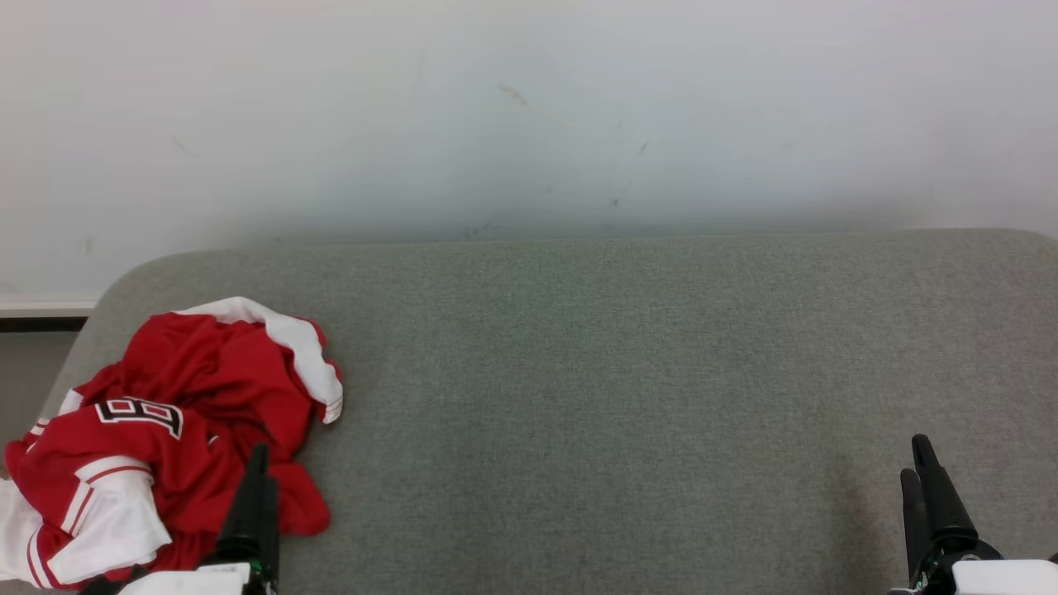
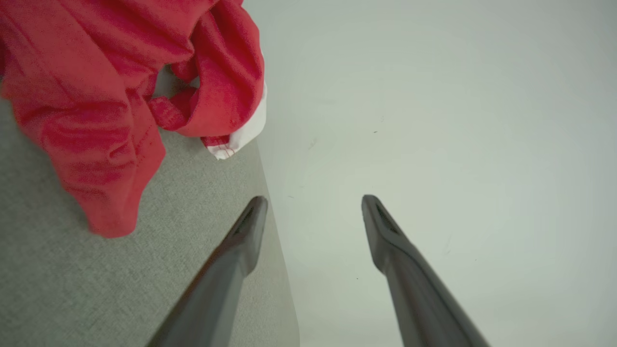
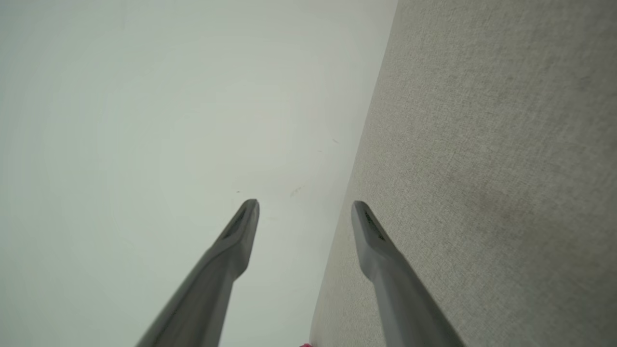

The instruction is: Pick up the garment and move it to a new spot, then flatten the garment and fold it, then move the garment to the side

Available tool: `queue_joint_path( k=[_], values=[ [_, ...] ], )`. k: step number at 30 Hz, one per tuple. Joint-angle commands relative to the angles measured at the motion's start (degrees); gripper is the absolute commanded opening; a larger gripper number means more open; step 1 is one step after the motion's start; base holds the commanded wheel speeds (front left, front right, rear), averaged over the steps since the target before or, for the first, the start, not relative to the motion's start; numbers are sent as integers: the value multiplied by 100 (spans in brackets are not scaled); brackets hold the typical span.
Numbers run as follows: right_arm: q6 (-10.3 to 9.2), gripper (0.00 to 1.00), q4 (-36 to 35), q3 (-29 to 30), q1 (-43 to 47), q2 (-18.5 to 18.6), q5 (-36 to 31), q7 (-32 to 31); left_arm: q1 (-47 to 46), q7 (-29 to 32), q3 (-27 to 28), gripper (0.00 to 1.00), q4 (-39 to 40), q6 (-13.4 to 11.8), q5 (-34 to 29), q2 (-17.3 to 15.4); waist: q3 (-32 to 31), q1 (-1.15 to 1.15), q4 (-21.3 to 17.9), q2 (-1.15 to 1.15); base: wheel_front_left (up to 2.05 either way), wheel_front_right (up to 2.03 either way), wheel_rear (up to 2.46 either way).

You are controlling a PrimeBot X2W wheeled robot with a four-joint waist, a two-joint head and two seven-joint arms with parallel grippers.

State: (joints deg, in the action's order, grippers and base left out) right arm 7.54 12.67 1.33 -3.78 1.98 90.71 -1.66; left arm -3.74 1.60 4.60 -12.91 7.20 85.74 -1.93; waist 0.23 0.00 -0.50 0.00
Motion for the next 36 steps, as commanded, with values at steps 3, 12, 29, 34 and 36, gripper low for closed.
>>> queue_joint_path(
  k=[3, 12, 29, 34, 36],
  values=[
    [-2, 100, -197, -133, -192, 92, -218, 110, -152, -112, 23, 100, 193, 21, -452, -48, 2, 0, -9, 0, 0, 0, 0],
    [-2, 100, -352, -399, -247, 172, -978, 321, -121, -317, 68, 100, 405, 21, -1460, -58, -7, 0, -42, 0, 0, 0, 0],
    [-4, 100, -685, -623, -133, 342, -3246, 660, 21, -657, -251, 100, 697, -191, -3625, -73, -39, 0, -93, 0, 0, 0, 0],
    [-4, 100, -654, -623, -91, 305, -3965, 754, 27, -752, -306, 100, 728, -261, -4039, -76, -41, 0, -104, 0, 0, 0, 0],
    [-4, 100, -617, -652, -83, 304, -4188, 790, 41, -788, -316, 100, 709, -314, -4290, -78, -43, 0, -110, 0, 0, 0, 0]
  ],
)
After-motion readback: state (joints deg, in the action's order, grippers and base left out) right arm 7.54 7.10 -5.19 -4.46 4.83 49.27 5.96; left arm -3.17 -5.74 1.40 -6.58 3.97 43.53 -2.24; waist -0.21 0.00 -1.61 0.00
